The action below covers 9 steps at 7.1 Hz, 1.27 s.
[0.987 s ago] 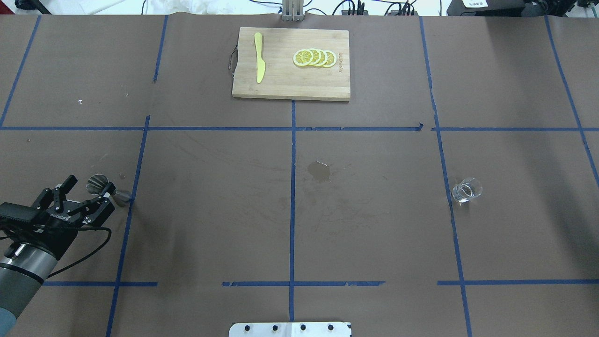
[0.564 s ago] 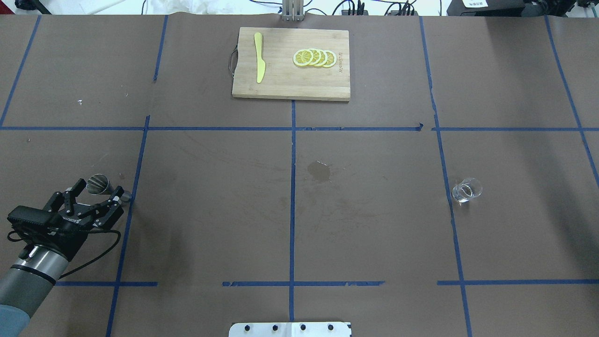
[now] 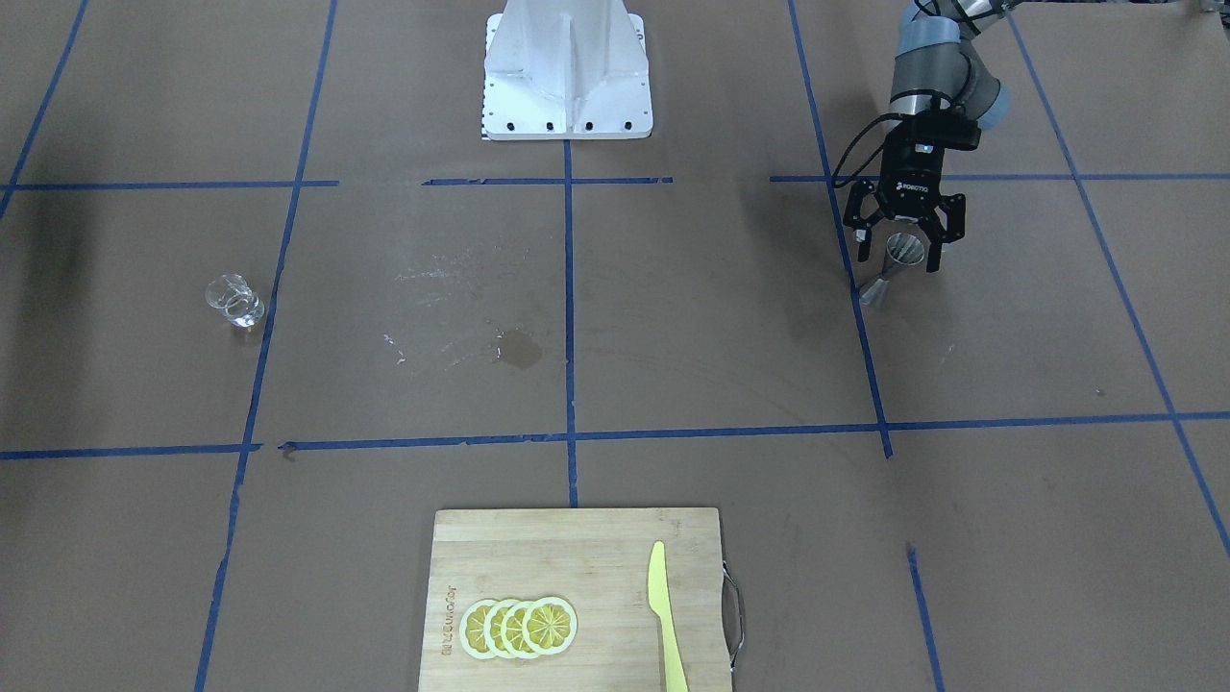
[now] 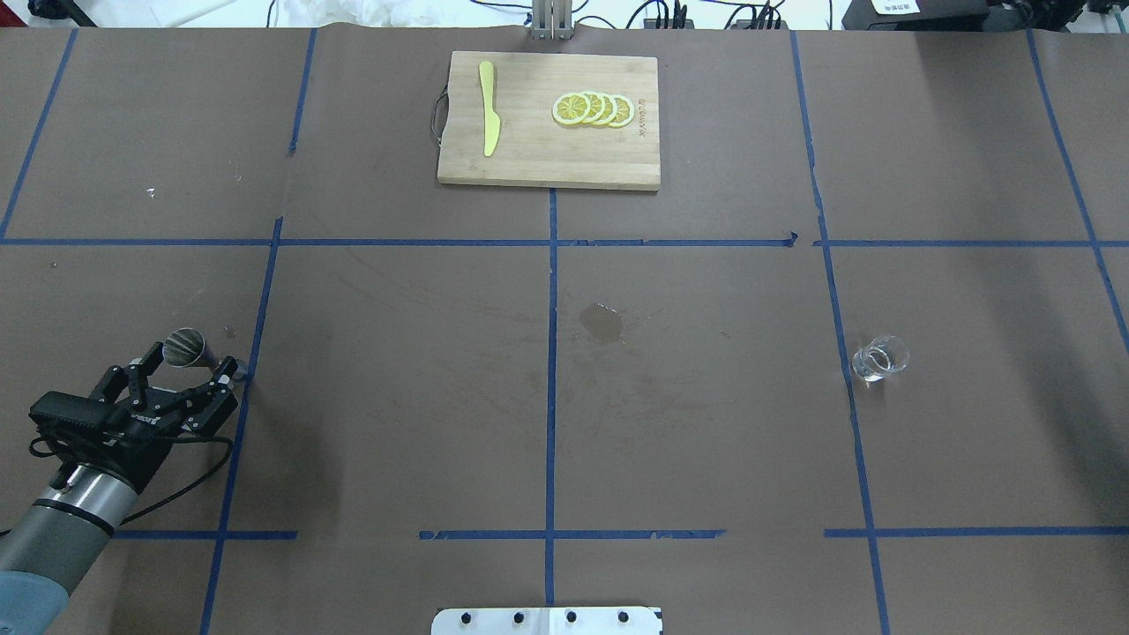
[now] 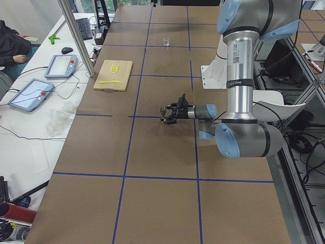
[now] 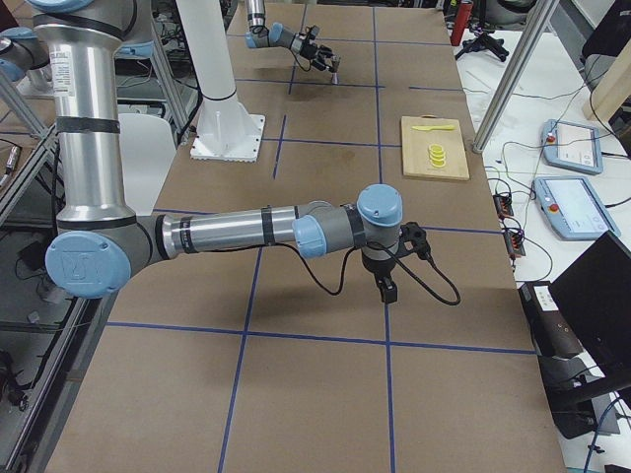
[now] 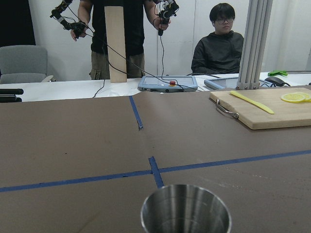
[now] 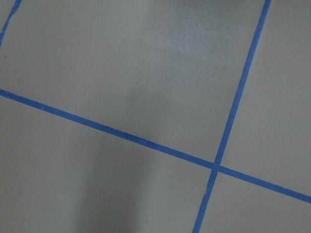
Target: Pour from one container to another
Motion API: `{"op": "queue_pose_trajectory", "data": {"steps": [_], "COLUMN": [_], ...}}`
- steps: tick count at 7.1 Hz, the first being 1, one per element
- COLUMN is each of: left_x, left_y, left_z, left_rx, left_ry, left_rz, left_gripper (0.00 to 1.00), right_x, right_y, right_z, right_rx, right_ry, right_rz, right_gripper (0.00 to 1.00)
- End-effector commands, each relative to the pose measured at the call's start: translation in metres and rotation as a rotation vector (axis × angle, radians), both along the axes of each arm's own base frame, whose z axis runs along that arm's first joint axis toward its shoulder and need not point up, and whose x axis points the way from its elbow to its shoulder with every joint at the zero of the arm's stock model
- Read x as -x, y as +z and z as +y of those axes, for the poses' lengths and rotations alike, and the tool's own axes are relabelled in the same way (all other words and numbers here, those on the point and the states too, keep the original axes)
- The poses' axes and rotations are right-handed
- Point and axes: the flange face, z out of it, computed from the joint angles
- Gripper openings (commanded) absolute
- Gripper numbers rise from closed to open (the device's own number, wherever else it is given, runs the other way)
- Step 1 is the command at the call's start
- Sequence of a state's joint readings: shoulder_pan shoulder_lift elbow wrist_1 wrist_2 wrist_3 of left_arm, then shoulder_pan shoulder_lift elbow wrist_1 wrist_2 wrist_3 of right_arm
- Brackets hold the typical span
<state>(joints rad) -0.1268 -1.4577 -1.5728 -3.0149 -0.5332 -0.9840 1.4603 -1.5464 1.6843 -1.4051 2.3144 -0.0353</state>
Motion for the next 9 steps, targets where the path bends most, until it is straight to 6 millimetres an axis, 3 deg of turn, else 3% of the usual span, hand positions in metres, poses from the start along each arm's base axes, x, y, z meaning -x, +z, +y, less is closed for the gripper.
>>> {"op": "queue_pose_trajectory", "data": {"steps": [1, 3, 4, 9], "left_x": [-0.015, -0.014, -0.012, -0.006], "left_y": [0.003, 0.000, 0.001, 0.009], "left_z": [-0.002, -0.002, -0.003, -0.001], "left_rx": [0.001, 0.000, 0.000, -0.002], "left_ry": [0.000, -0.002, -0.005, 0.000], "left_rz": [-0.001, 0.005, 0.007, 0.021], "left_gripper": [0.89, 0.69, 0.65, 0.61], "right_x": [0.000, -0.001, -0.001, -0.001], "right_y": [0.000, -0.001, -0.001, 0.000], "right_z": [0.000, 0.000, 0.000, 0.000], "right_rx": [0.000, -0.002, -0.002, 0.000], "right_ry": [0.000, 0.001, 0.001, 0.002], "right_rz": [0.000, -0.001, -0.001, 0.001], "right_gripper": [1.00, 1.00, 1.00, 1.00]}}
